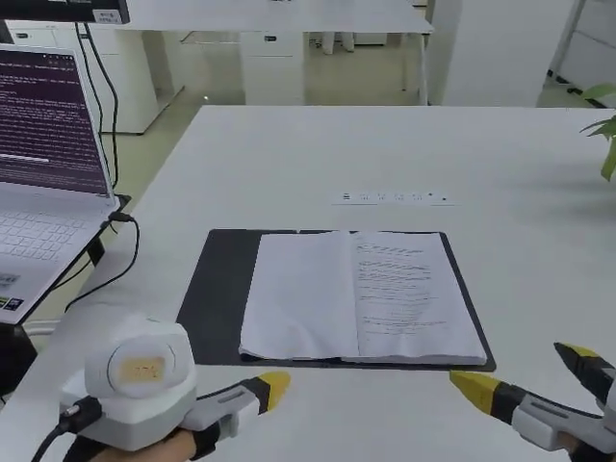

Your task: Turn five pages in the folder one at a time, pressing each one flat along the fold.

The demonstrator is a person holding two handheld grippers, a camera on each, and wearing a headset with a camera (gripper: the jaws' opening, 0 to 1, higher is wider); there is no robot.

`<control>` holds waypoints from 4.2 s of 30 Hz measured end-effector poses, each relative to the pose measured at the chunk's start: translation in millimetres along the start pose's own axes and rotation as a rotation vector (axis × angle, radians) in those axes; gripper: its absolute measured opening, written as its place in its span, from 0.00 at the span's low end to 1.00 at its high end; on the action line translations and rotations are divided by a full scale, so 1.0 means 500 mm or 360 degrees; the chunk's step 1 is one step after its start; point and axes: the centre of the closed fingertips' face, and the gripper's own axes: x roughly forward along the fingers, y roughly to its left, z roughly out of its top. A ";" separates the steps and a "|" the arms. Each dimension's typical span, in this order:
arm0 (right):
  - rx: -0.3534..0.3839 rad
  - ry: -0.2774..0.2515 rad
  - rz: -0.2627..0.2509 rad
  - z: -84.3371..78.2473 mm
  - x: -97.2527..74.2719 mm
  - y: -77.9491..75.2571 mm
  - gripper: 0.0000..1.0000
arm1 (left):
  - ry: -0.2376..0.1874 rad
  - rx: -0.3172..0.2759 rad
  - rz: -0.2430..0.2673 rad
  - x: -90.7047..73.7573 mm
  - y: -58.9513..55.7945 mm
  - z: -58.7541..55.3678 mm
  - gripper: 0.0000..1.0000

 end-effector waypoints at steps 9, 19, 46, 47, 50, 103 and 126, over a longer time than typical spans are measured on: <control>-0.0026 0.0004 0.0068 -0.005 0.005 0.013 0.99 | -0.0037 0.0017 0.0020 -0.005 0.004 0.018 0.99; 0.0014 -0.0018 0.0065 0.005 0.021 0.022 0.95 | -0.0004 0.0064 -0.0083 0.060 -0.038 0.033 0.98; 0.0119 -0.0043 -0.0028 0.000 0.016 0.009 0.93 | 0.0054 0.0330 -0.0540 0.293 -0.296 0.077 0.83; 0.0126 -0.0052 -0.0032 0.002 0.016 0.009 0.93 | 0.0046 0.0326 -0.0554 0.299 -0.305 0.078 0.84; 0.0154 -0.0063 -0.0046 0.005 0.016 0.005 0.92 | 0.0067 0.0333 -0.0574 0.325 -0.329 0.070 0.82; 0.0349 -0.0065 -0.0165 -0.010 0.019 -0.052 0.87 | -0.0218 0.0336 -0.0578 0.511 -0.428 -0.023 0.47; 0.0314 0.0103 -0.0019 -0.008 0.098 -0.049 0.79 | -0.0208 0.0230 -0.0533 0.512 -0.404 -0.015 0.15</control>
